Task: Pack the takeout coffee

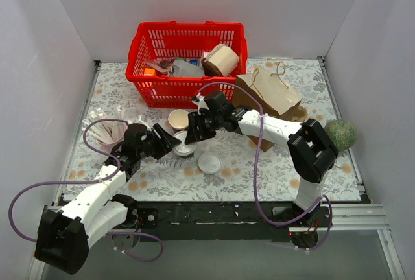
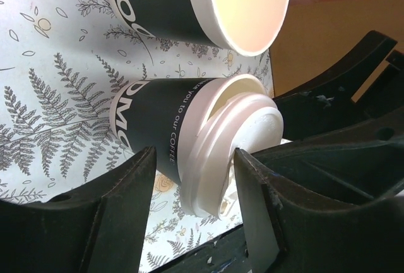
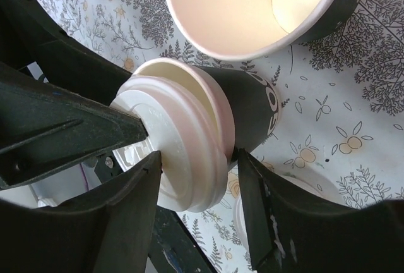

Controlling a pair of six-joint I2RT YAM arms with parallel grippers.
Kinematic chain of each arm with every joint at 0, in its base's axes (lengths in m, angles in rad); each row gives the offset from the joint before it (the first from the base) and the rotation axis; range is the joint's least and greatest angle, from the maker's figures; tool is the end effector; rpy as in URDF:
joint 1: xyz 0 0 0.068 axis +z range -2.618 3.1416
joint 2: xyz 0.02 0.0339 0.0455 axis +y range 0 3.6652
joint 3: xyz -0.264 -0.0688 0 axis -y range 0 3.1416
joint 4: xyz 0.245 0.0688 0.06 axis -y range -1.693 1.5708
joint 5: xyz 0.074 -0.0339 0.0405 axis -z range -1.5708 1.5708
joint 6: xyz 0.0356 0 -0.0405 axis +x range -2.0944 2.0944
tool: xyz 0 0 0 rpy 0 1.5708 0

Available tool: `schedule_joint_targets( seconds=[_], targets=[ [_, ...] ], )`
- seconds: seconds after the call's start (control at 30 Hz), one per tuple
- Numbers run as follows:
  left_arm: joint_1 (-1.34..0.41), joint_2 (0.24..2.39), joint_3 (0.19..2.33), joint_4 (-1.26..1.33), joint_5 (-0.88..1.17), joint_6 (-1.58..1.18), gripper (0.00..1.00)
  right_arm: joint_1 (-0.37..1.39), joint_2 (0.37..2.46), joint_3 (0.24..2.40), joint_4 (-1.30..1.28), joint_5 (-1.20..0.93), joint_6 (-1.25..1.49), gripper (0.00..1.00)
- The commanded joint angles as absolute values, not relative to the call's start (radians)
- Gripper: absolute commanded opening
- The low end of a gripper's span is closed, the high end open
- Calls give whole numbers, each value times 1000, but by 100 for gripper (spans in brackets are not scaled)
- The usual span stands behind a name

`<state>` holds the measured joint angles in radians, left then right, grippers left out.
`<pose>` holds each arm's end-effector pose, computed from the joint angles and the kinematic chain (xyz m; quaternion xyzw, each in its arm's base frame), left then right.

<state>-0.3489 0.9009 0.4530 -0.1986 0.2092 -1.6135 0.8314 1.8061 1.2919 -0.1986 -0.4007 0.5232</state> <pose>0.1758 -0.0718 0.2029 -0.4886 0.7456 -0.4205 0.1689 0.2628 0.3087 0.2321 -0.2186 0.8679 0.3965 0.2042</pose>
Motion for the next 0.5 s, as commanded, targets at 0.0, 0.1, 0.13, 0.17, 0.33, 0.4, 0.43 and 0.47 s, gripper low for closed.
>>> schedule_joint_targets(
  seconds=[0.0,0.1,0.13,0.17,0.33,0.4,0.43,0.47],
  targets=[
    [-351,922,436,-192,186,-1626,48,833,1838,1282,-161,-405,538,57],
    [-351,930,437,-196,176,-1634,42,831,1841,1279,-190,-364,554,51],
    [-350,931,440,-207,173,-1637,41,830,1841,1279,-211,-353,567,50],
    [-350,933,440,-216,172,-1641,37,828,1841,1275,-218,-347,574,47],
    [-350,945,448,-253,161,-1657,36,813,1848,1275,-244,-353,598,49],
    [-348,945,459,-253,173,-1657,39,813,1847,1285,-242,-365,592,52],
    [-350,943,463,-252,176,-1655,43,811,1844,1298,-245,-365,591,54],
    [-350,937,471,-253,175,-1655,44,811,1842,1305,-247,-365,583,55]
  ],
)
